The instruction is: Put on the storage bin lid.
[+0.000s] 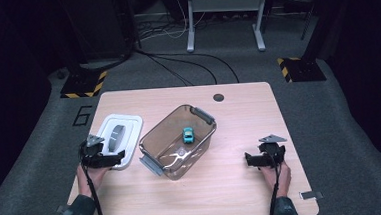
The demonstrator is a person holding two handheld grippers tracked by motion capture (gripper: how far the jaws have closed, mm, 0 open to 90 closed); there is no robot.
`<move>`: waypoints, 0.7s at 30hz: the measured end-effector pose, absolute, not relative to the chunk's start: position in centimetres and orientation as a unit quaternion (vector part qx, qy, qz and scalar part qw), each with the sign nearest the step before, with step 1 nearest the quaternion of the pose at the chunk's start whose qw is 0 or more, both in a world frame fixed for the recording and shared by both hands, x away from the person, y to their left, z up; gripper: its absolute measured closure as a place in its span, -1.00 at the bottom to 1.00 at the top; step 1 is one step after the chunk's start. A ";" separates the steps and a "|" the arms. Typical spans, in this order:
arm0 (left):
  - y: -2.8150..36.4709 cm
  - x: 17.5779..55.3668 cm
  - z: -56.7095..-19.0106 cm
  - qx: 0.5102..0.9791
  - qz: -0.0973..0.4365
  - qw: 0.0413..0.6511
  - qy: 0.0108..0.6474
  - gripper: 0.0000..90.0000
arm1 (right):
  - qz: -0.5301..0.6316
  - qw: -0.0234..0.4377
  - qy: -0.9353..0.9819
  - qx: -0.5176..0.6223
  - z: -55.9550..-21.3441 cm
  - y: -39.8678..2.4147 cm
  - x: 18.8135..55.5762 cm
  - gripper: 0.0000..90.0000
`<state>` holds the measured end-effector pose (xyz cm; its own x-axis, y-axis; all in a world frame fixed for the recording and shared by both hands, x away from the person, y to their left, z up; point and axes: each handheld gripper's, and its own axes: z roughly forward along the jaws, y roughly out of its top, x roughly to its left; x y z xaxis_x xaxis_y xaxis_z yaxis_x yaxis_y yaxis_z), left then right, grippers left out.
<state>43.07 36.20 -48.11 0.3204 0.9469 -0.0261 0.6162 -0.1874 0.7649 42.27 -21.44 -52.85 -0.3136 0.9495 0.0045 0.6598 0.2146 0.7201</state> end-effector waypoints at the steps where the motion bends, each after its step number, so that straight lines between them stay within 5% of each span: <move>1: 36.3 43.6 -48.3 0.729 0.243 0.349 0.536 -1.00 | 0.318 0.228 0.746 0.539 -52.9 -21.5 42.3 -0.98; 13: 37.2 48.2 -49.1 0.720 0.235 0.329 0.564 -0.99 | 0.318 0.228 0.746 0.539 -52.8 -21.4 42.2 -0.96; 21: 37.2 49.7 -49.5 0.717 0.230 0.320 0.575 -0.43 | 0.319 0.229 0.745 0.539 -52.8 -21.4 42.2 -0.95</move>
<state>49.72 37.18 -49.49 0.2329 0.9718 -0.0373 0.6776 -0.1347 0.7230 42.24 -21.43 -52.84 -0.3149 0.9491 0.0016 0.6567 0.2166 0.7224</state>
